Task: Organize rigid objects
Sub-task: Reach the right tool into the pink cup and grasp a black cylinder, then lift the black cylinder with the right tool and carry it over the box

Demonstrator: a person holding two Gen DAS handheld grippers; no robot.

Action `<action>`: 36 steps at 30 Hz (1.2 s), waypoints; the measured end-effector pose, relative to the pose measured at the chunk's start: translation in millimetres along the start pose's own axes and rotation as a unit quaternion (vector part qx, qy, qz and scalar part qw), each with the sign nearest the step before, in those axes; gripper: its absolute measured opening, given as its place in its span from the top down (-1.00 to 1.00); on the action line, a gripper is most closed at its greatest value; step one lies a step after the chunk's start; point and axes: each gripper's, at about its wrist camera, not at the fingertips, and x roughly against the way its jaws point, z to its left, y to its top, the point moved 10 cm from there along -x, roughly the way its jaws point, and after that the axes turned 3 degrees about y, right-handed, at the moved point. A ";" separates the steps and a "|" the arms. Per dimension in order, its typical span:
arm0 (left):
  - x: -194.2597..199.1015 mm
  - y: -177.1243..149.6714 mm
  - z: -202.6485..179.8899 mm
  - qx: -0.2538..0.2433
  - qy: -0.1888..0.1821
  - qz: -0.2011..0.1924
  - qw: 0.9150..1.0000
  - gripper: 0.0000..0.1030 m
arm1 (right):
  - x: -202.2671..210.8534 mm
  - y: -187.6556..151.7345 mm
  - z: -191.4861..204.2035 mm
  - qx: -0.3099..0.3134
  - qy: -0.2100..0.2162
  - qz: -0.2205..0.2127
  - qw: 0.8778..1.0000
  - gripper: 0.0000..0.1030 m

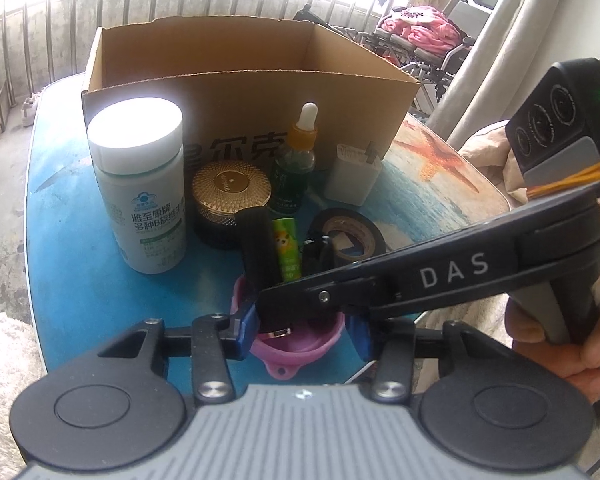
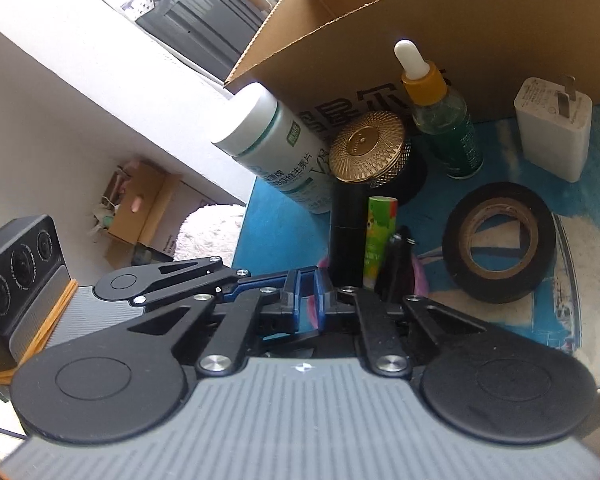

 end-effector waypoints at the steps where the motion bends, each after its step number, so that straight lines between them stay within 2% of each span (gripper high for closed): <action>1: -1.6 -0.9 1.1 0.005 -0.002 0.004 1.000 0.10 | -1.0 -0.8 -1.0 -0.001 -0.003 0.001 1.000 0.85; 4: -4.2 -3.7 3.0 0.008 0.001 0.010 1.000 0.22 | 3.2 -0.4 -0.2 0.003 -0.011 -0.001 1.000 0.85; 6: -3.7 -3.2 3.9 0.004 0.010 0.010 1.000 0.46 | 6.7 2.2 2.2 0.008 -0.014 -0.008 1.000 0.84; 9: -5.6 -2.9 8.9 0.015 0.017 0.018 1.000 0.59 | 15.0 9.4 3.2 0.019 -0.026 -0.022 0.999 0.83; 13: -8.3 -3.1 11.8 0.025 0.019 0.029 0.999 0.61 | 17.2 11.3 0.6 0.031 -0.050 -0.024 0.998 0.76; 17: -11.2 -1.7 8.8 0.016 0.031 0.036 0.999 0.56 | 21.7 10.6 -2.2 0.020 -0.041 -0.032 0.998 0.73; 27: -21.4 0.4 5.5 0.017 0.043 0.054 0.997 0.52 | 68.0 25.8 -20.4 -0.025 -0.023 -0.113 0.993 0.59; 36: -19.2 0.1 7.9 0.032 0.045 0.045 0.997 0.57 | 66.6 21.5 -31.3 -0.047 -0.018 -0.114 0.992 0.56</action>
